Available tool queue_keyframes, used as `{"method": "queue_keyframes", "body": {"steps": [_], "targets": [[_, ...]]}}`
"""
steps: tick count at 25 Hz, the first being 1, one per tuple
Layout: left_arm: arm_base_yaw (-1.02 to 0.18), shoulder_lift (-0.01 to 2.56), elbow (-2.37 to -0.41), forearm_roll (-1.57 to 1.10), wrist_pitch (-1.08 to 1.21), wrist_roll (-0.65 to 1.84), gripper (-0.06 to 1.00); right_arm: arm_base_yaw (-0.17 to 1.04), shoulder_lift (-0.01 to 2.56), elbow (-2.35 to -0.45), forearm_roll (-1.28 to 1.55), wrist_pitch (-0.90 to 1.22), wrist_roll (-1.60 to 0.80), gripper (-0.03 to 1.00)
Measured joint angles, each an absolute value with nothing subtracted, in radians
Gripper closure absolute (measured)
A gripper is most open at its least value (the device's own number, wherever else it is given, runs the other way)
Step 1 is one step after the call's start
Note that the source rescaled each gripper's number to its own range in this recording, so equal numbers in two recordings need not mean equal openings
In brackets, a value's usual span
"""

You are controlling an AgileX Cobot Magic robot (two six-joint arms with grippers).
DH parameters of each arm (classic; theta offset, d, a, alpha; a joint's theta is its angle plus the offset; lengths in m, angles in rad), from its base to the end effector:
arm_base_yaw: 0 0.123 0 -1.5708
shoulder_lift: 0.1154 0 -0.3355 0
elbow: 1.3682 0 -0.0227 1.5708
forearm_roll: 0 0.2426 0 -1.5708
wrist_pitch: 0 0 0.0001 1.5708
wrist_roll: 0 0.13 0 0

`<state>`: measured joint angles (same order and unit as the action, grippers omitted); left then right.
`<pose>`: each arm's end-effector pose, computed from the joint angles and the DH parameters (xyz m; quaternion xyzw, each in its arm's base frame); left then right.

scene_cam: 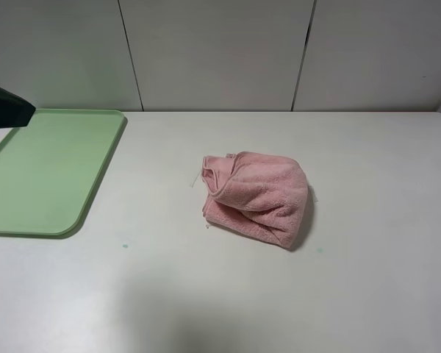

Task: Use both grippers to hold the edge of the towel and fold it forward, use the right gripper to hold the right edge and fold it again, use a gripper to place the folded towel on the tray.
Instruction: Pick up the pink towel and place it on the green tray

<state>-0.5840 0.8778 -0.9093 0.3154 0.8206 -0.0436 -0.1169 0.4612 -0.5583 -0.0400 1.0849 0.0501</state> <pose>0.1445 -0.0601 0.3760 0.2861 0.8503 0.0137 0.4415 0.0330 -0.0085 0.2708 0.0758 0.9412 -0.0307 0.3280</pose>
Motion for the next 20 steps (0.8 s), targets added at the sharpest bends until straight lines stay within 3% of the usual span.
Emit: {"method": "queue_keyframes", "body": {"steps": [20], "targets": [[-0.584,0.878,-0.909,0.315,0.821,-0.044,-0.05,-0.109,0.084,-0.493,0.152,1.038,-0.129,-0.03]]}}
